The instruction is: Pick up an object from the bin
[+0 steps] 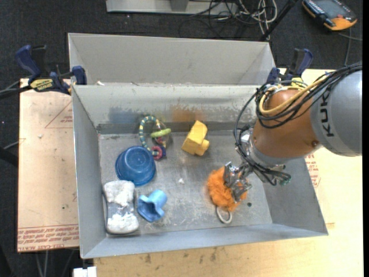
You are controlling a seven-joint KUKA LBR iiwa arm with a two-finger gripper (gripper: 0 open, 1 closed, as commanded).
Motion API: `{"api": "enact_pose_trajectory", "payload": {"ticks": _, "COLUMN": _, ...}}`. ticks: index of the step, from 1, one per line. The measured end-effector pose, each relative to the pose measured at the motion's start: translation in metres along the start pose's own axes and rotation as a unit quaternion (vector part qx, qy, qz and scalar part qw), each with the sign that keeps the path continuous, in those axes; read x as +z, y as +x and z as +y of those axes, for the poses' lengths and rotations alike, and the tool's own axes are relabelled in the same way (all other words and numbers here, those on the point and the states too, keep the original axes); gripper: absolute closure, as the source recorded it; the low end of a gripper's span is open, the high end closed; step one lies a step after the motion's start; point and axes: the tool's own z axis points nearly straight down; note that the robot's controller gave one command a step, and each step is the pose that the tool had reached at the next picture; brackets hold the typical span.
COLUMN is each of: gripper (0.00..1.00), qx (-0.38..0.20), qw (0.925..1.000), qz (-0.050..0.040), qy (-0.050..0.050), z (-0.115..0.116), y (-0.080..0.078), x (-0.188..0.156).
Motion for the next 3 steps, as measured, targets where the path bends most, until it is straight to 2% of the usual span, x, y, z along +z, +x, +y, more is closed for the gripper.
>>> {"api": "enact_pose_trajectory", "payload": {"ticks": 1, "gripper": 1.00, "qx": 0.000, "qw": 1.0000, "qz": 0.0019, "qy": 0.000, "z": 0.003, "y": 0.005, "x": -0.004}}
{"api": "enact_pose_trajectory", "payload": {"ticks": 2, "gripper": 1.00, "qx": 0.001, "qw": 0.9999, "qz": 0.0123, "qy": -0.007, "z": 0.013, "y": 0.009, "x": -0.031}}
{"api": "enact_pose_trajectory", "payload": {"ticks": 3, "gripper": 1.00, "qx": -0.044, "qw": 0.9990, "qz": 0.0088, "qy": -0.003, "z": 0.048, "y": 0.000, "x": -0.035}}
